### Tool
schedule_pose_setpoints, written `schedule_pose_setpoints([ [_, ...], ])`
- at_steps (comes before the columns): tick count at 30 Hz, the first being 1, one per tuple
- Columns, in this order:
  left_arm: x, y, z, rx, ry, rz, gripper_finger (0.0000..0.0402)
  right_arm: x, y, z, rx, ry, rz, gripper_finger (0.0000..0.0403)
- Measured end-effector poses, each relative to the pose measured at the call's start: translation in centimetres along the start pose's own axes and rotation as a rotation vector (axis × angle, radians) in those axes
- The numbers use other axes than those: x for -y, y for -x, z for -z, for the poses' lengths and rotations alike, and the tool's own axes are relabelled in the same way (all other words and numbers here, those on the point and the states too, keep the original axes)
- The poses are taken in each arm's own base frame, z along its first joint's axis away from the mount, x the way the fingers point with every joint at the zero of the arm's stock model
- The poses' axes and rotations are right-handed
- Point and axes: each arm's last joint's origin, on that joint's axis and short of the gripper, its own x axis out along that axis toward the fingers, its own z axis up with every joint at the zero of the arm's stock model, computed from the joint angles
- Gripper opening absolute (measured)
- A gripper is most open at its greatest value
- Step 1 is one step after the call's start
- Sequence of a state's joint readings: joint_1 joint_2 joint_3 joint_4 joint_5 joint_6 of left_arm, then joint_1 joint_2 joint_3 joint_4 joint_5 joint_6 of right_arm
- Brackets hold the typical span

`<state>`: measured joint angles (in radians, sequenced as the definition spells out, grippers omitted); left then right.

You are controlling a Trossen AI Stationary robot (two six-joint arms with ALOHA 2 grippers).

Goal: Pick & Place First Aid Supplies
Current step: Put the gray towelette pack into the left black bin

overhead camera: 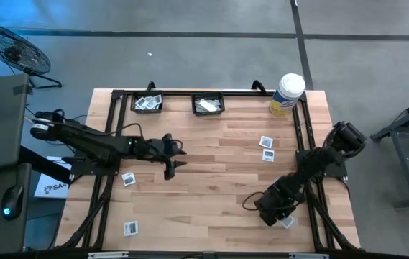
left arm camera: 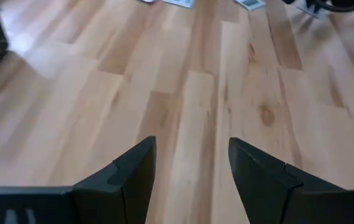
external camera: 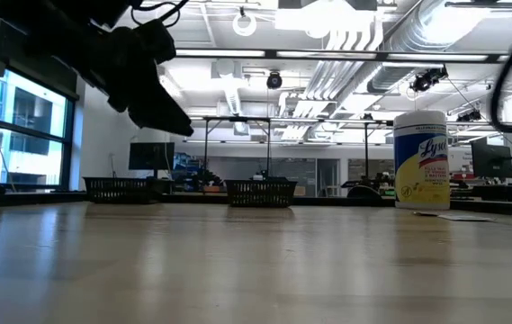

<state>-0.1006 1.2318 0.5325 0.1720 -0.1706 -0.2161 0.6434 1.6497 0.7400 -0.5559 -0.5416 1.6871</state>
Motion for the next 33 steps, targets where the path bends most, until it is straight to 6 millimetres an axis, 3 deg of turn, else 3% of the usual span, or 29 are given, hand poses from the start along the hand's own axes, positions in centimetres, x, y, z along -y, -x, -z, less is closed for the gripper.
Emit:
schedule_pose_setpoints([
  [6,0.5,-0.2,-0.1,0.027,-0.006,0.011,0.0198,-1.0,2.5,-2.5,0.111,0.059,-0.058,0.0080],
  [11,0.5,-0.4,-0.1,0.035,-0.003,0.003,0.0198,-2.1,6.2,-4.9,0.364,0.145,-0.031,0.0080],
  [15,0.7,-0.9,0.2,0.022,0.003,0.002,0.0198,-3.2,9.6,-4.8,0.483,0.236,0.039,0.0080],
  [18,0.6,-1.4,0.7,-0.005,0.002,-0.019,0.0198,-3.6,10.8,-3.8,0.495,0.300,0.097,0.0080],
  [21,0.6,-1.7,1.0,-0.016,0.000,-0.025,0.0198,-3.8,10.5,-3.2,0.514,0.396,0.116,0.0081],
  [28,0.7,-2.0,0.7,0.018,-0.019,-0.012,0.0198,-4.0,7.2,-2.5,0.542,0.600,0.076,0.0111],
  [33,0.7,-2.0,0.8,0.015,-0.022,-0.011,0.0198,-3.8,5.7,-2.3,0.600,0.847,0.132,0.0130],
])
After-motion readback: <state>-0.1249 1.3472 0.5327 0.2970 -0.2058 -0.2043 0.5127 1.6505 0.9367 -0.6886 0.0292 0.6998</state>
